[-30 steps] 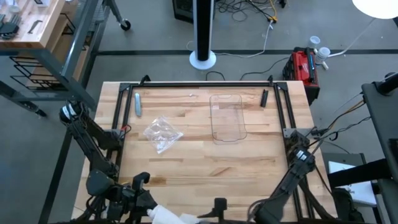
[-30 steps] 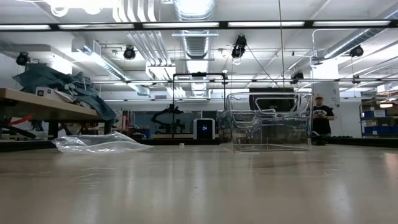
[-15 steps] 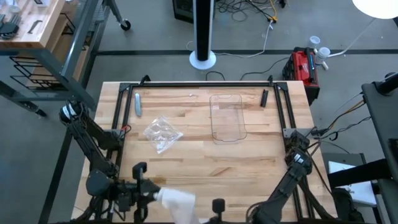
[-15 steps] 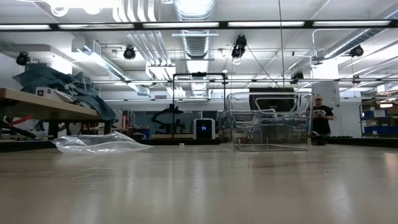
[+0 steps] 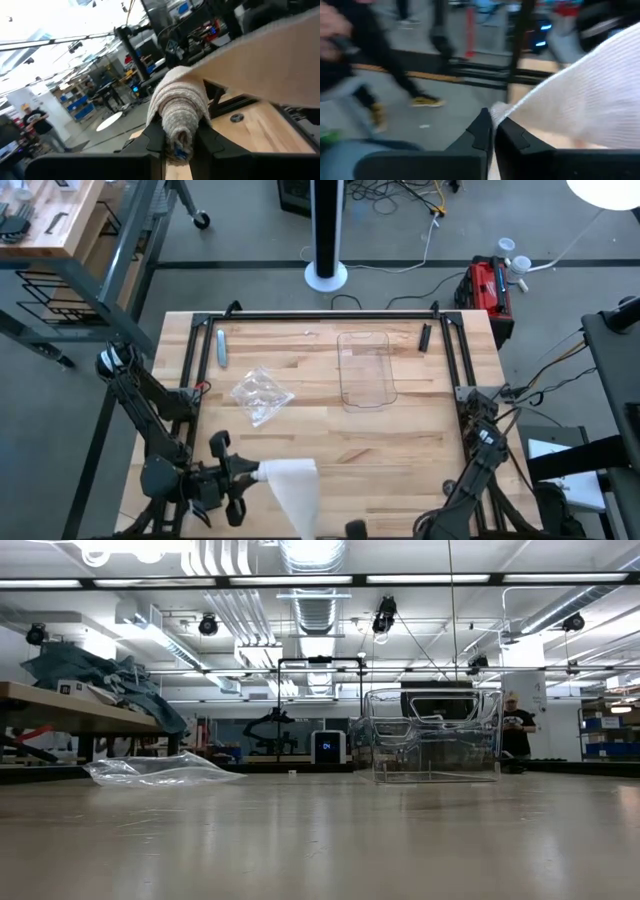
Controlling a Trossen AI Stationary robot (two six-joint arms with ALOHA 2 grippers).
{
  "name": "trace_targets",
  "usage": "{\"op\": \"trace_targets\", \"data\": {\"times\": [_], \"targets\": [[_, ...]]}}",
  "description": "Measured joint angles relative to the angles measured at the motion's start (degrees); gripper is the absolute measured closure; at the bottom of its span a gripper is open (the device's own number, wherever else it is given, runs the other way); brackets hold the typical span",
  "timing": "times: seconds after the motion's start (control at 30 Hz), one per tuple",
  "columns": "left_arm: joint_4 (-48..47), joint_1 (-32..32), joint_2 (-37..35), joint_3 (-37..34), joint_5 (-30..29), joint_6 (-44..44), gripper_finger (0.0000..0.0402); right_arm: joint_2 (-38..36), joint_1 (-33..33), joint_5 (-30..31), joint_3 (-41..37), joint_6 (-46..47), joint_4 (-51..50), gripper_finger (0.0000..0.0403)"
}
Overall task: Roll bandage
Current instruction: Roll the brown bandage
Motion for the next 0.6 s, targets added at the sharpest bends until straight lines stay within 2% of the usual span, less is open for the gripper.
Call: {"op": "trace_targets", "data": {"times": [0.07, 0.3, 0.4, 0.5, 0.57, 0.6], "targets": [[0.03, 0.0, 0.0, 0.0, 0.81, -0.48, 0.0365, 0.29, -0.91, -4.33, -0.02, 1.52, 0.17, 0.0367], [0.05, 0.0, 0.0, 0.0, 0.99, -3.23, 0.0365, 0.97, -3.03, -10.97, -0.09, 4.62, -1.37, 0.0249], [0.12, 0.04, 0.0, 0.0, 3.18, -3.59, 0.0365, 0.65, -3.21, -12.28, -0.09, 6.74, -3.38, 0.0209], [0.18, 0.31, 0.0, 0.0, 10.28, -3.59, 0.0365, -0.99, -2.99, -6.8, -0.16, 7.41, -5.52, 0.0184], [0.63, 0.42, 0.0, 0.0, 14.76, -3.66, 0.0365, -2.5, -2.29, 0.36, -0.04, 8.22, -9.23, 0.0175], [1.23, 0.42, 0.0, 0.0, 15.04, -3.72, 0.0365, -3.17, -1.85, 3.63, -0.04, 9.38, -11.74, 0.0173]]}}
